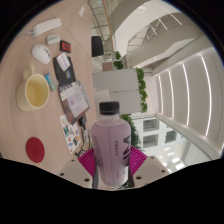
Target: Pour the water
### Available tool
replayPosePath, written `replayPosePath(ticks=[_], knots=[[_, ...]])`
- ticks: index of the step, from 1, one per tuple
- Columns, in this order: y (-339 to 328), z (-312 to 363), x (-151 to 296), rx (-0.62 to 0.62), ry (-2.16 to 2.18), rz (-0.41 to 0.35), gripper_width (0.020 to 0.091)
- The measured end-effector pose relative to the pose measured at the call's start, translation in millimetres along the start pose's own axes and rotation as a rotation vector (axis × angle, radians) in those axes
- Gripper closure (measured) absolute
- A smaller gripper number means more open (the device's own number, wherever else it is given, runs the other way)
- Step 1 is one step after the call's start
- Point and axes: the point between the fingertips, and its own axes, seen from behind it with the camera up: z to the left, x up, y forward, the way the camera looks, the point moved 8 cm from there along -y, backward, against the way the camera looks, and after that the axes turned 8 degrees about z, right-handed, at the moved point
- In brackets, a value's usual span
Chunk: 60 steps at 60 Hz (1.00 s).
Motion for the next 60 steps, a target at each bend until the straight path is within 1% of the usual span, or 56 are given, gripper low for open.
replayPosePath(ticks=[5, 11, 12, 13, 15, 17, 20, 23, 27, 31, 33, 35, 39, 40, 41, 46, 47, 48, 51, 53, 54, 55, 57, 60], knots=[[-3, 27, 28, -0.008, -0.356, -0.036, 0.0702], [7, 51, 43, -0.046, -0.690, -0.058, 0.0702], [4, 51, 45, -0.042, -0.735, -0.061, 0.0702], [13, 48, 53, -0.004, -0.792, -0.085, 0.0702], [12, 57, 58, 0.005, -0.858, -0.098, 0.0703], [12, 62, 64, 0.005, -0.910, -0.112, 0.0703], [6, 60, 70, -0.005, -0.973, -0.104, 0.0703], [16, 66, 72, 0.017, -0.996, -0.093, 0.0702], [10, 71, 73, 0.032, -0.994, -0.082, 0.0703], [20, 71, 77, 0.055, -0.956, -0.093, 0.0699], [14, 71, 74, 0.055, -0.891, -0.079, 0.0703], [24, 66, 78, 0.097, -0.804, -0.063, 0.0703], [27, 42, 83, 0.130, -0.459, -0.012, 0.0701], [12, 45, 75, 0.076, -0.319, 0.007, 0.0701], [27, 30, 80, 0.134, -0.262, -0.012, 0.0700], [30, 2, 72, 0.250, 0.315, 0.000, 0.0699], [6, 8, 69, 0.189, 0.487, 0.011, 0.0699], [15, 5, 61, 0.237, 0.586, 0.013, 0.0700], [14, 4, 41, 0.320, 0.900, 0.016, 0.0700], [14, 12, 34, 0.384, 1.061, -0.014, 0.0699], [7, 20, 33, 0.375, 1.162, -0.029, 0.0694], [15, 25, 33, 0.424, 1.182, -0.050, 0.0692], [16, 32, 17, 0.479, 1.274, -0.084, 0.0666], [21, 53, 6, 0.526, 1.330, -0.121, 0.0617]])
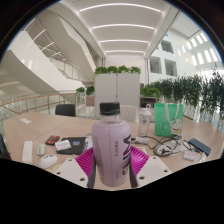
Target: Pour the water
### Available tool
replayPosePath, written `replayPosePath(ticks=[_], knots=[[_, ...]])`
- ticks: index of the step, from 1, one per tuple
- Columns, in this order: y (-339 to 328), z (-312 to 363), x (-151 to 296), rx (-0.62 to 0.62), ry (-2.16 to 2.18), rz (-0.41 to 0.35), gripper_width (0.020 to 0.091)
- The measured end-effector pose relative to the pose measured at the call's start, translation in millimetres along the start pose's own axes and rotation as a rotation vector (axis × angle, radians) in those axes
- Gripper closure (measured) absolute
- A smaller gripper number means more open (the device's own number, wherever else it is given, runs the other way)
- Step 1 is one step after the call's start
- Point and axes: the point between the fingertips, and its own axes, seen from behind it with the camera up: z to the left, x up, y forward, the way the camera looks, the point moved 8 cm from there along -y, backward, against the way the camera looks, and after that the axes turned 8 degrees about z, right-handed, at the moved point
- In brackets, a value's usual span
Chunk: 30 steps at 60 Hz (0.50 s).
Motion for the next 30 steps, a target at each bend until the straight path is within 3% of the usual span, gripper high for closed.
replayPosePath(ticks=[1, 4, 9, 17, 21, 23, 26, 30], knots=[[1, 9, -23, 0.001, 0.041, -0.024, 0.0602], [14, -5, -28, 0.017, 0.029, 0.040, 0.0596], [19, -14, -81, 0.043, 0.032, 0.025, 0.0595], [32, -16, -101, 0.066, 0.024, 0.063, 0.0584], [30, -13, -127, 0.052, 0.014, 0.120, 0.0573], [36, -17, -123, 0.049, 0.021, 0.093, 0.0568], [26, -16, -127, 0.041, 0.024, 0.132, 0.0568], [28, -17, -128, 0.043, 0.026, 0.129, 0.0566]])
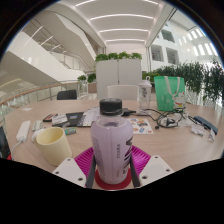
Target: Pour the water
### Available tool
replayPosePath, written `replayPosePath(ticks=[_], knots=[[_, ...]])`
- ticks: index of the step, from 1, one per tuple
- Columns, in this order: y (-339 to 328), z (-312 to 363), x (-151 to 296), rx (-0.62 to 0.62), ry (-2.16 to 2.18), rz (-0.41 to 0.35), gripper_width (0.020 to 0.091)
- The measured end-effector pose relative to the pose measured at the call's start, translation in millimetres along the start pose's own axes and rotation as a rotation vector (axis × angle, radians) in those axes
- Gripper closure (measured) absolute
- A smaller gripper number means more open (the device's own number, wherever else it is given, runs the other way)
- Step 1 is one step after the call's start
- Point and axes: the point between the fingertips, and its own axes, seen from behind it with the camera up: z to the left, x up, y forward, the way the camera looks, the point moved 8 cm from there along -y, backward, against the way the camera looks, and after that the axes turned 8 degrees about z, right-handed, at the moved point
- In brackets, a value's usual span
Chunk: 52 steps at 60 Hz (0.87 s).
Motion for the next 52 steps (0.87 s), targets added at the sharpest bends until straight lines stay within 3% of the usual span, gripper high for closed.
replayPosePath(ticks=[8, 11, 15, 17, 18, 40, 52], knots=[[-2, 1, -1, -0.019, 0.002, 0.007, 0.0548], [-4, -1, -6, -0.033, 0.008, 0.063, 0.0516], [-19, 4, -16, -0.059, 0.005, 0.167, 0.0370], [-30, 9, -15, -0.058, 0.006, 0.183, 0.0267], [-37, 12, -14, -0.060, 0.009, 0.185, 0.0248], [-254, 118, -4, -0.223, 0.028, 0.201, 0.0270], [-321, 169, 22, -0.236, 0.074, 0.175, 0.0271]])
